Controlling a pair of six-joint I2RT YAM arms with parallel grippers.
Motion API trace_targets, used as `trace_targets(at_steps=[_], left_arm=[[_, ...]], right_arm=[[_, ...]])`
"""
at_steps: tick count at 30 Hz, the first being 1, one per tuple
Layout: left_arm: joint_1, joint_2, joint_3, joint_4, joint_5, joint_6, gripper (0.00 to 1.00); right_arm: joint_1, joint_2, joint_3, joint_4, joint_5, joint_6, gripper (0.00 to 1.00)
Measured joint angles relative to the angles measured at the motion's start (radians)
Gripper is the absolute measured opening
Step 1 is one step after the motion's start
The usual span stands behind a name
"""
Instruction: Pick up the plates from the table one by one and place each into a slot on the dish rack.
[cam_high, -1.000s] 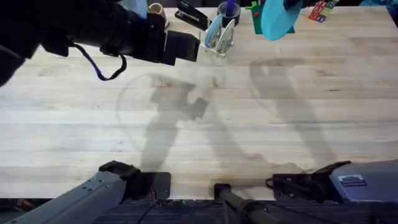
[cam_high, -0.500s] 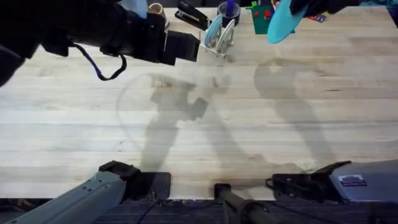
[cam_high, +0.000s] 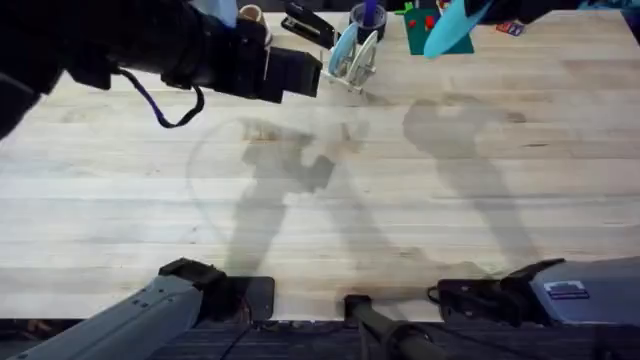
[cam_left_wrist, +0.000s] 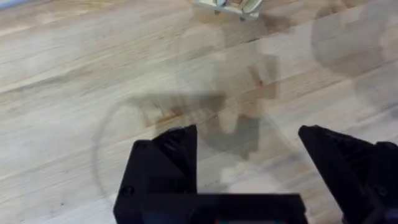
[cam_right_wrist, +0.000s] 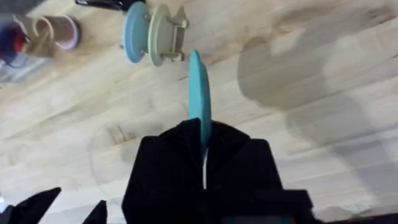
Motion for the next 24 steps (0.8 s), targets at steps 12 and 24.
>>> trace_targets(at_steps=[12,24], left_arm=[[0.000,0.000,0.000,0.007,0.000,0.000,0.995],[0.000,0.000,0.000,0.007,0.000,0.000,0.996]], right_arm=[[0.013,0.001,0.031,-0.003,0.001,0.043,0.034],[0.059,0.179,0.352,-0.145,0.023,0.057,0.034]])
